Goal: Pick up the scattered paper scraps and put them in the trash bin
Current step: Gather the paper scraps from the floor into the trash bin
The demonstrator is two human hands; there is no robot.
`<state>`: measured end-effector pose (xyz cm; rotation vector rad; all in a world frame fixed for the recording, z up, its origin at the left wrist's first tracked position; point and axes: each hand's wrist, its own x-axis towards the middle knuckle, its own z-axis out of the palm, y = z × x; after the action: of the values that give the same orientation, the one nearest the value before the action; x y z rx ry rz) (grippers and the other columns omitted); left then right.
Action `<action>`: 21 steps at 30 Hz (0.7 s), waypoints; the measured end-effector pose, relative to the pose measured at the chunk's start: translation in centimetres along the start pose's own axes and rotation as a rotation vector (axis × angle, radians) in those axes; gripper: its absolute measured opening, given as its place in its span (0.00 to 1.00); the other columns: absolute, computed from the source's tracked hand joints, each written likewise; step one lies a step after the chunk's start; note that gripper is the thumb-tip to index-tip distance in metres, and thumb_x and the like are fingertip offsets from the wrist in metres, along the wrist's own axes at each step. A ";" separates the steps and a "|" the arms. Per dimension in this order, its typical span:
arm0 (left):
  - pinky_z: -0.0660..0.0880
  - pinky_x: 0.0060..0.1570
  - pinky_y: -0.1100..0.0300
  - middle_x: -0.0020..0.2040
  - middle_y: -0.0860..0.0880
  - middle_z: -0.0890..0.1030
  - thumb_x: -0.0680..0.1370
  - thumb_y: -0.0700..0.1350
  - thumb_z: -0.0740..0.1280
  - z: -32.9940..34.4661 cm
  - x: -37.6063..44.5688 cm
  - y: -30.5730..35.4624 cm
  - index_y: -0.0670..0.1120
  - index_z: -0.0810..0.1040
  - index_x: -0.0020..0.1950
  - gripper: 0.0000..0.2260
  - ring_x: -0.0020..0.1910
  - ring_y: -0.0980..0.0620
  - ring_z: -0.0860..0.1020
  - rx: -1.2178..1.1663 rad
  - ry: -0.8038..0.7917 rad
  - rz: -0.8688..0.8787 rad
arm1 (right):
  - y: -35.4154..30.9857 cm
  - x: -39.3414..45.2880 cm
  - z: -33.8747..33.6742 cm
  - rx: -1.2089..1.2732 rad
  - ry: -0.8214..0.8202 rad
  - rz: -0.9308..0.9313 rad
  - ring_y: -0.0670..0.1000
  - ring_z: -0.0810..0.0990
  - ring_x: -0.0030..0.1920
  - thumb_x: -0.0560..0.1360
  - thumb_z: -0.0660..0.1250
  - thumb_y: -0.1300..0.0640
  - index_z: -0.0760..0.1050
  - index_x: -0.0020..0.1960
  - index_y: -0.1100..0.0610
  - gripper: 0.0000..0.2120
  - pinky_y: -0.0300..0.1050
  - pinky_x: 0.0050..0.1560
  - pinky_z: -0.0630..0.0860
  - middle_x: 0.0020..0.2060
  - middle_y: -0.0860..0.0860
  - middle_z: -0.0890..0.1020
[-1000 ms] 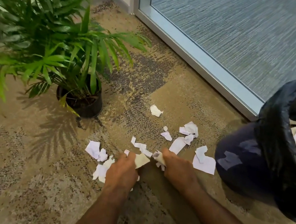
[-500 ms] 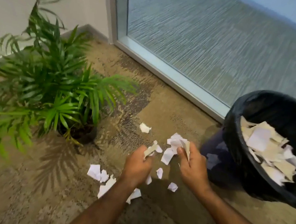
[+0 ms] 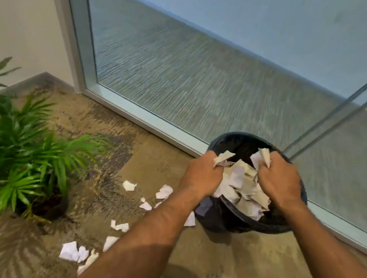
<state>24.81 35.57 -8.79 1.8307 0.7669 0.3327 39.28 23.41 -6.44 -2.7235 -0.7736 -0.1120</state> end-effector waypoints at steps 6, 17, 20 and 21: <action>0.73 0.54 0.50 0.60 0.38 0.78 0.81 0.50 0.61 4.4 0.6 2.5 0.41 0.72 0.61 0.15 0.59 0.36 0.76 0.133 -0.067 -0.142 | 3.2 1.2 0.6 -0.197 -0.398 0.092 0.64 0.77 0.55 0.72 0.63 0.46 0.71 0.58 0.57 0.20 0.53 0.51 0.73 0.57 0.62 0.76; 0.78 0.56 0.43 0.73 0.44 0.67 0.75 0.59 0.67 6.9 5.0 5.4 0.46 0.60 0.76 0.34 0.65 0.41 0.72 0.014 -0.239 -0.343 | 4.0 5.9 0.5 0.160 -0.459 0.122 0.58 0.70 0.68 0.71 0.58 0.55 0.64 0.74 0.48 0.30 0.53 0.65 0.69 0.70 0.56 0.72; 0.78 0.58 0.42 0.77 0.47 0.65 0.81 0.55 0.61 5.7 4.9 5.4 0.49 0.59 0.79 0.28 0.69 0.44 0.71 -0.006 -0.349 -0.239 | 2.5 6.0 0.0 0.225 -0.286 0.016 0.57 0.70 0.68 0.73 0.60 0.56 0.66 0.72 0.48 0.27 0.56 0.66 0.69 0.68 0.56 0.73; 0.79 0.57 0.44 0.74 0.48 0.70 0.82 0.53 0.61 4.9 4.6 5.4 0.50 0.63 0.77 0.24 0.65 0.46 0.74 -0.045 -0.350 -0.163 | 1.7 5.6 -0.2 0.258 -0.208 -0.037 0.56 0.72 0.66 0.73 0.61 0.56 0.68 0.71 0.49 0.25 0.56 0.65 0.71 0.66 0.55 0.75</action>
<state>32.89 33.80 -6.31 1.7098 0.6511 -0.0756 44.91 24.79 -5.85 -2.5011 -0.8308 0.2497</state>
